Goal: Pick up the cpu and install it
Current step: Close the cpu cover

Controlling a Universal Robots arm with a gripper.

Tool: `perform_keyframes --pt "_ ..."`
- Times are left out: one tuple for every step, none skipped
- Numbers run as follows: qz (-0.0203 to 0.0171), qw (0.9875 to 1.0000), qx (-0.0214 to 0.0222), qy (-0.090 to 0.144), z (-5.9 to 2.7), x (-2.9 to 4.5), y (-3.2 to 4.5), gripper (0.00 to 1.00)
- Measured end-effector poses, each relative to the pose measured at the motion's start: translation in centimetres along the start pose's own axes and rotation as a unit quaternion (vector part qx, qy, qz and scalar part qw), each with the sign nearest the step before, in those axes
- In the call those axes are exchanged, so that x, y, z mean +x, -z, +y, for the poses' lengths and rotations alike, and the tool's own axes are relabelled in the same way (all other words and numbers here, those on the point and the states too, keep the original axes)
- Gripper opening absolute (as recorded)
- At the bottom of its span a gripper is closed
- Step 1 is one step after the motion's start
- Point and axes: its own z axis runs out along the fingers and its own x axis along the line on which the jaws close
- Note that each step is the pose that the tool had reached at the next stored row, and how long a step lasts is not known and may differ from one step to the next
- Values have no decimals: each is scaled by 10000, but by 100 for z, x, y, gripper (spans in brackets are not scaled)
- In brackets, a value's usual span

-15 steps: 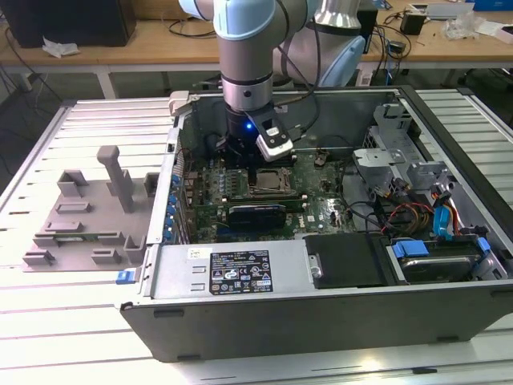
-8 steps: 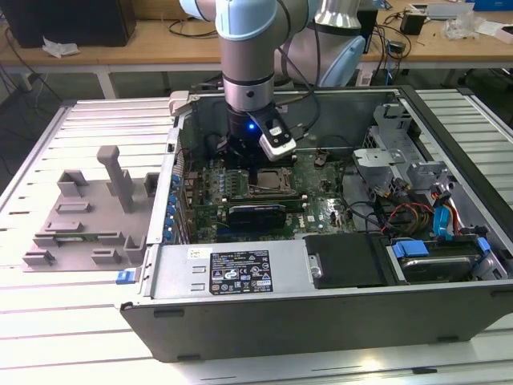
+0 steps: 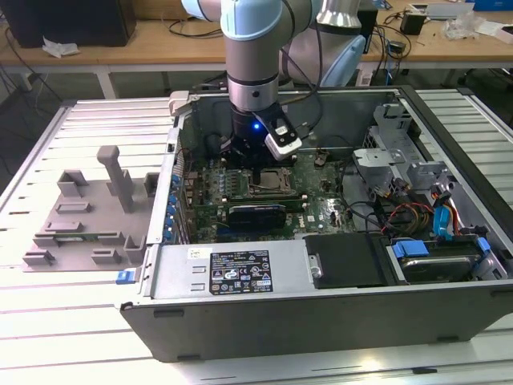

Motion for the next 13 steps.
perform_keyframes --pt "0 10000 0 0 0 0 0 11" --pt "0 10000 0 3 0 0 0 11" --pt "0 10000 0 8 1 -1 9 11" --pt "0 10000 0 11 1 -1 18 11" --pt "0 10000 0 14 1 -1 27 11" --pt "-1 10000 -2 17 2 2 27 11" --pt "-1 10000 -1 21 2 9 28 11" --pt "-1 10000 0 25 2 18 29 11" --pt "-2 10000 -1 32 3 36 27 11" --pt "-1 10000 -1 37 3 49 22 11" --pt "-1 10000 -1 42 3 54 15 11" --pt "-1 10000 -1 54 3 56 7 11" --pt "0 10000 -2 74 3 56 -2 11"
